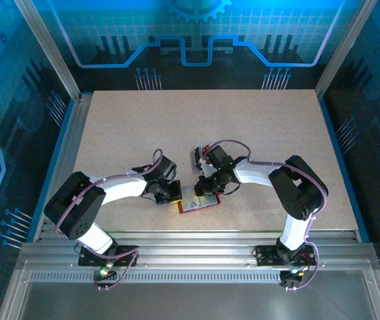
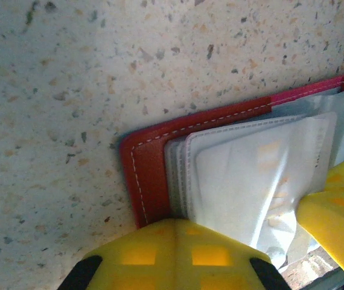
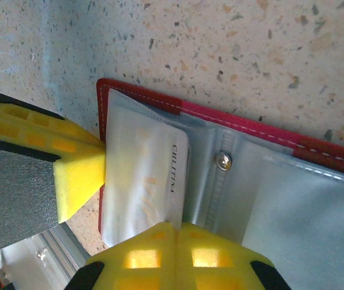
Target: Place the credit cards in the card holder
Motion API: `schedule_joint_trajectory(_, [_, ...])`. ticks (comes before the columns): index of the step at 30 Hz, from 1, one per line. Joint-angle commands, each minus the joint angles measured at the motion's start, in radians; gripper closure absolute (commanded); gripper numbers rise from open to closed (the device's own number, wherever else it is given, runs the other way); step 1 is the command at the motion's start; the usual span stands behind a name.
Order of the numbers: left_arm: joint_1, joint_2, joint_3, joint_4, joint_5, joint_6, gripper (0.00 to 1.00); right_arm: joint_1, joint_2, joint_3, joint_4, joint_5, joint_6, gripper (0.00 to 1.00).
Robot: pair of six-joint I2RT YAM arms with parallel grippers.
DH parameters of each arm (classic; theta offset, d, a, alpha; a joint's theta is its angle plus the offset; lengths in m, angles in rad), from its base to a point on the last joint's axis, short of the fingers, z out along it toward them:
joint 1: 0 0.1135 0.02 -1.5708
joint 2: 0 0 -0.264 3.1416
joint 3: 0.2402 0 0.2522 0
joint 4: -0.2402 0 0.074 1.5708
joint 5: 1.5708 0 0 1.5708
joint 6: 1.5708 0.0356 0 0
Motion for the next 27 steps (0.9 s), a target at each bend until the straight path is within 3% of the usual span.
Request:
schedule_joint_trajectory(1, [-0.006, 0.046, -0.042, 0.037, 0.004, -0.009, 1.00, 0.053, 0.027, 0.027, 0.007, 0.014, 0.015, 1.00])
schedule_joint_trajectory(10, [-0.007, 0.044, -0.045, 0.034, -0.004, -0.004, 1.00, 0.069, -0.030, 0.044, -0.084, 0.105, 0.006, 0.76])
schedule_joint_trajectory(21, [-0.005, 0.051, -0.053, 0.043, -0.004, 0.001, 1.00, 0.080, -0.118, 0.105, -0.276, 0.216, -0.035, 0.63])
schedule_joint_trajectory(23, [-0.006, 0.052, -0.053, 0.043, -0.003, 0.002, 1.00, 0.096, -0.153, 0.119, -0.337, 0.288, -0.040, 0.62])
schedule_joint_trajectory(27, [-0.005, 0.046, -0.054, 0.042, -0.003, 0.003, 1.00, 0.140, -0.201, 0.150, -0.495, 0.569, -0.015, 0.56])
